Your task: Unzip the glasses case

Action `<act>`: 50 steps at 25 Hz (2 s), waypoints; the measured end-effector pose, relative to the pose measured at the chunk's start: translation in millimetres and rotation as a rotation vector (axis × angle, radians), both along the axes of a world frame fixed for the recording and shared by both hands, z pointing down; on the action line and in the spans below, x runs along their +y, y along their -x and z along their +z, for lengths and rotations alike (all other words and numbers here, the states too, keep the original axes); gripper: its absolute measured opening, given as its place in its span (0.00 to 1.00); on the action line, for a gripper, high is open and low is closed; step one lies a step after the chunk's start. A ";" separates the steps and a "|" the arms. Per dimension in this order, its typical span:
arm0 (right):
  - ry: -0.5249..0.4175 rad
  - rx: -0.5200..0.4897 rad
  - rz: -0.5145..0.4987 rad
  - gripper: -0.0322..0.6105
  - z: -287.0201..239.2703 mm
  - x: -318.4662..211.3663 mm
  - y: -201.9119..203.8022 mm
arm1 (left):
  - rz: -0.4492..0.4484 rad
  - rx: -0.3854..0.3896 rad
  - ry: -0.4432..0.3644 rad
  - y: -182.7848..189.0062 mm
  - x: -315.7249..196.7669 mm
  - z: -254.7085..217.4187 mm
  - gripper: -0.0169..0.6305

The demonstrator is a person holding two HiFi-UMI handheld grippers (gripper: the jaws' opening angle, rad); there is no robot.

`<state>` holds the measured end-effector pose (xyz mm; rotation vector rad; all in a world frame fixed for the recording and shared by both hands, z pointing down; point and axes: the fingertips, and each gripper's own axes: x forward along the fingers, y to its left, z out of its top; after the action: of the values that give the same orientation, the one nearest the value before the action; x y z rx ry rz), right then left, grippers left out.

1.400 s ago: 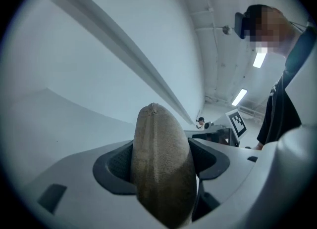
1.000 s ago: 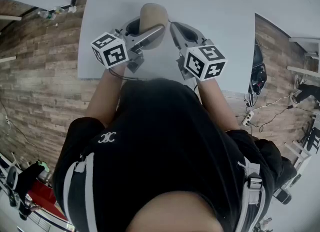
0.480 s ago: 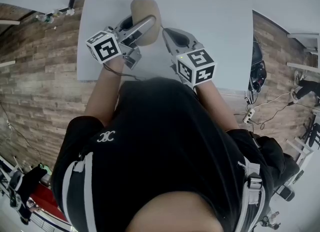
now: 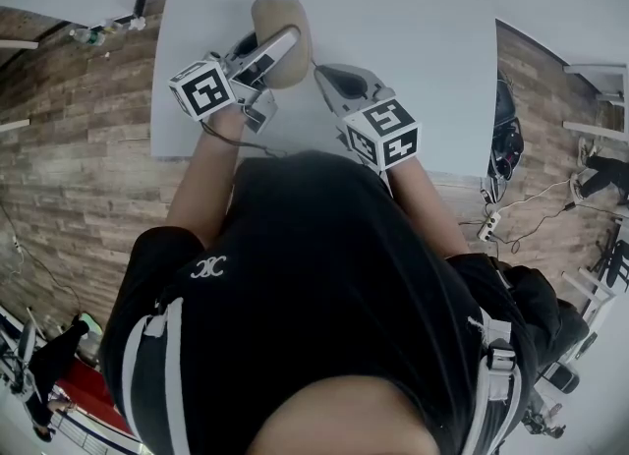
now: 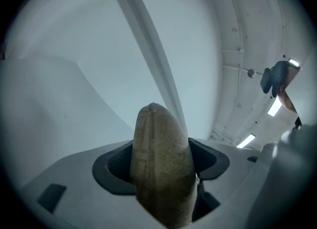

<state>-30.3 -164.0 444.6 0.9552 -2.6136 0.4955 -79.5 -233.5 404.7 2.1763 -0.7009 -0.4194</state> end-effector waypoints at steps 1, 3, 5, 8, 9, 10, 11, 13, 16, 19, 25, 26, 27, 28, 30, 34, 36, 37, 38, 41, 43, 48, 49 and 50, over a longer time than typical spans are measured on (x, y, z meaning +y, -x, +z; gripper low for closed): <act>0.001 0.006 -0.011 0.08 0.9 1.5 0.9 | -0.005 0.004 0.002 0.5 -0.8 -0.2 0.52; 0.003 0.020 -0.034 0.08 2.7 5.1 4.0 | -0.020 0.038 0.025 3.6 -3.3 0.6 0.52; 0.006 0.030 -0.055 0.08 4.0 8.5 8.0 | -0.034 0.096 0.067 7.4 -6.8 2.0 0.52; 0.004 0.035 -0.089 0.08 4.7 17.0 10.6 | -0.051 0.217 0.122 6.2 -10.1 -5.3 0.52; 0.002 0.034 -0.104 0.08 4.7 21.8 11.6 | -0.053 0.251 0.126 5.2 -10.4 -8.9 0.52; -0.001 0.033 -0.118 0.08 4.5 26.6 13.2 | -0.053 0.278 0.124 3.9 -10.5 -12.5 0.52; -0.005 0.033 -0.129 0.08 4.4 30.7 15.5 | -0.050 0.296 0.120 2.4 -10.5 -15.8 0.52; -0.010 0.037 -0.142 0.08 4.4 35.7 20.8 | -0.044 0.317 0.115 -0.2 -10.8 -20.8 0.52; -0.018 0.044 -0.163 0.08 4.2 37.4 27.0 | -0.042 0.339 0.127 -1.3 -13.5 -22.4 0.52; -0.032 0.054 -0.193 0.08 1.9 34.5 33.3 | -0.044 0.369 0.139 0.3 -20.4 -23.3 0.52; -0.067 0.075 -0.238 0.08 3.4 38.5 54.3 | -0.020 0.396 0.152 -4.4 -20.9 -25.4 0.52; -0.077 0.086 -0.251 0.08 4.3 40.0 56.4 | -0.011 0.396 0.156 -7.4 -19.0 -25.5 0.52; -0.082 0.091 -0.262 0.08 5.0 40.7 57.8 | -0.003 0.394 0.159 -10.5 -17.4 -25.6 0.52; -0.085 0.088 -0.270 0.08 5.3 41.1 58.3 | 0.003 0.390 0.160 -13.0 -16.3 -25.6 0.52; -0.091 0.067 -0.270 0.08 6.6 42.0 56.5 | 0.008 0.387 0.160 -14.2 -14.9 -25.3 0.52; -0.109 0.022 -0.224 0.08 7.4 44.7 41.6 | 0.011 0.376 0.149 -13.5 -13.1 -25.9 0.52; -0.086 -0.046 -0.168 0.08 3.2 40.7 27.7 | 0.014 0.356 0.150 -14.8 -12.1 -23.8 0.52; -0.068 -0.093 -0.128 0.08 0.3 35.7 19.4 | 0.017 0.347 0.154 -14.7 -12.2 -21.8 0.52; -0.042 -0.147 -0.084 0.08 -3.1 28.9 10.7 | 0.021 0.341 0.159 -14.3 -12.5 -19.8 0.52; 0.097 -0.360 -0.002 0.38 -14.0 8.2 -3.4 | 0.048 0.341 0.171 -14.7 -13.8 -15.0 0.52; 0.192 -0.473 -0.003 0.44 -18.3 0.3 -1.1 | 0.084 0.344 0.167 -19.6 -12.4 -14.6 0.52; 0.262 -0.517 -0.009 0.44 -15.8 -3.9 4.6 | 0.177 0.317 0.145 -43.4 -1.2 -17.9 0.52; 0.280 -0.519 -0.012 0.44 -14.3 -4.4 5.8 | 0.177 0.310 0.145 -42.9 -1.3 -16.7 0.52; 0.296 -0.516 -0.017 0.44 -12.6 -4.6 7.0 | 0.177 0.306 0.146 -41.6 -1.3 -15.5 0.52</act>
<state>-37.3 -168.6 432.0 0.7842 -2.8558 1.2261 -37.9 -234.8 389.2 1.9605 -0.3556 -0.5743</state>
